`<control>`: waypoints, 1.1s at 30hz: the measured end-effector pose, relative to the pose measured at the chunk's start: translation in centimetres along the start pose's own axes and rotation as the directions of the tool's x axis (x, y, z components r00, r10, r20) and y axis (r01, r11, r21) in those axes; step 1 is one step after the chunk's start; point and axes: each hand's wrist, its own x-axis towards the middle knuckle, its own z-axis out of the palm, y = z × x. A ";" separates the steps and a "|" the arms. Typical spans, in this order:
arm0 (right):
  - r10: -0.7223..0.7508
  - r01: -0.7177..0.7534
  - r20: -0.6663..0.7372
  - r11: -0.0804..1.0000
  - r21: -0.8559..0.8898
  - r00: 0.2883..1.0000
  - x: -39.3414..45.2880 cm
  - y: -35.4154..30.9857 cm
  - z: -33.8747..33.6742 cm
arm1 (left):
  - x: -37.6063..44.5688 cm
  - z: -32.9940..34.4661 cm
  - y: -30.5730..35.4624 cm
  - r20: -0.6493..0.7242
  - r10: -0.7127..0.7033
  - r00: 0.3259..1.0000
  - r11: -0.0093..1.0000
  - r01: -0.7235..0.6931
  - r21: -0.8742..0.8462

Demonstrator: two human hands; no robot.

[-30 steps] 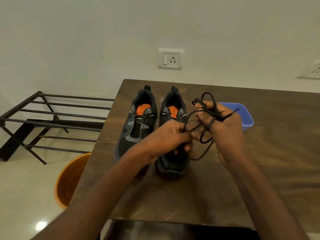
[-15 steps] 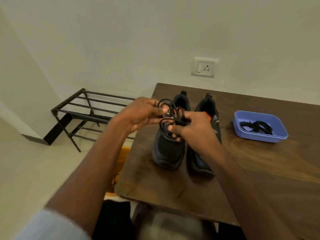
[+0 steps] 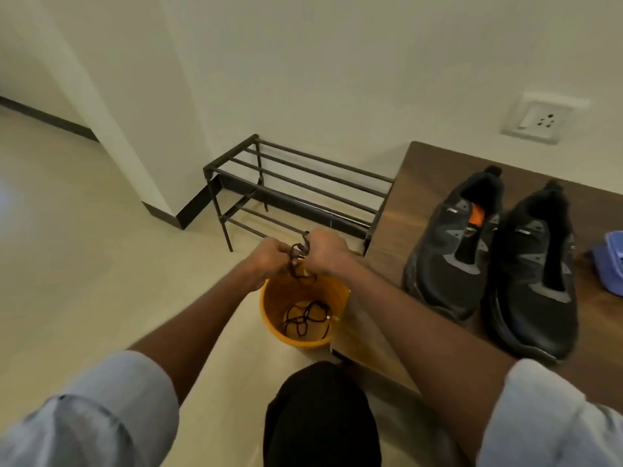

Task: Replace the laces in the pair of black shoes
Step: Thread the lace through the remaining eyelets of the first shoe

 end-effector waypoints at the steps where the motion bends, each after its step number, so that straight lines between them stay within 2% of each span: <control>1: -0.002 0.004 0.044 0.999 -0.043 0.999 0.4 -0.1 0.7 | 0.6 0.3 -0.9 0.016 -0.013 1.000 0.995 0.012 0.104; 3: 0.001 0.012 0.108 0.992 -0.122 0.994 0.9 0.1 1.5 | 1.5 0.8 -2.1 0.026 -0.024 0.999 0.927 0.013 0.376; 5: -0.011 0.027 0.100 0.987 -0.160 0.995 1.0 0.5 2.0 | 2.2 1.1 -3.0 0.038 0.011 0.999 0.845 -0.029 0.534; 9: -0.040 0.036 -0.047 0.996 -0.084 0.998 -0.1 1.1 1.7 | 2.2 1.4 -3.1 0.019 0.056 0.998 0.872 -0.058 0.485; 11: -0.044 0.050 -0.135 0.998 0.043 0.990 -1.4 1.5 0.7 | 1.8 1.7 -2.7 -0.035 0.103 0.994 0.908 -0.080 0.412; 14: -0.034 0.125 -0.339 0.959 0.253 0.940 -4.8 3.1 -1.8 | 0.1 2.4 -0.7 -0.086 0.232 0.969 0.938 -0.199 0.284; 17: 0.017 0.255 -0.558 0.878 0.405 0.830 -9.9 6.5 -4.8 | -3.0 3.9 3.6 -0.093 0.394 0.914 0.908 -0.372 0.195; 19: 0.079 0.290 -0.721 0.881 0.373 0.688 -13.4 9.8 -6.6 | -5.2 5.7 7.5 -0.090 0.489 0.868 0.866 -0.470 0.168; 21: 0.163 0.209 -0.828 0.925 0.318 0.537 -16.3 13.9 -7.7 | -6.9 8.4 11.6 -0.080 0.568 0.819 0.813 -0.544 0.206; 23: 0.226 0.056 -0.870 0.959 0.277 0.439 -17.9 17.9 -8.1 | -8.4 11.3 14.5 -0.042 0.624 0.781 0.764 -0.597 0.247; 24: 0.263 -0.040 -0.861 0.961 0.274 0.435 -19.0 20.4 -8.4 | -9.1 13.4 16.3 -0.010 0.652 0.758 0.734 -0.628 0.261; 26: 0.329 -0.192 -0.785 0.944 0.267 0.525 -19.4 23.4 -7.5 | -9.7 15.9 17.7 0.046 0.654 0.755 0.711 -0.635 0.301; 27: 0.352 -0.212 -0.740 0.936 0.281 0.573 -19.6 24.6 -7.0 | -9.9 17.2 18.2 0.087 0.618 0.782 0.719 -0.606 0.342; 28: 0.366 -0.197 -0.702 0.929 0.313 0.611 -19.6 25.4 -6.4 | -9.9 18.3 18.3 0.115 0.562 0.819 0.728 -0.556 0.402; 30: 0.390 -0.119 -0.659 0.901 0.417 0.643 -19.6 26.3 -6.0 | -9.8 19.9 18.2 0.112 0.488 0.865 0.692 -0.462 0.555; 33: 0.392 -0.057 -0.660 0.882 0.468 0.640 -19.7 26.7 -5.6 | -10.0 21.0 17.4 0.017 0.465 0.885 0.688 -0.373 0.623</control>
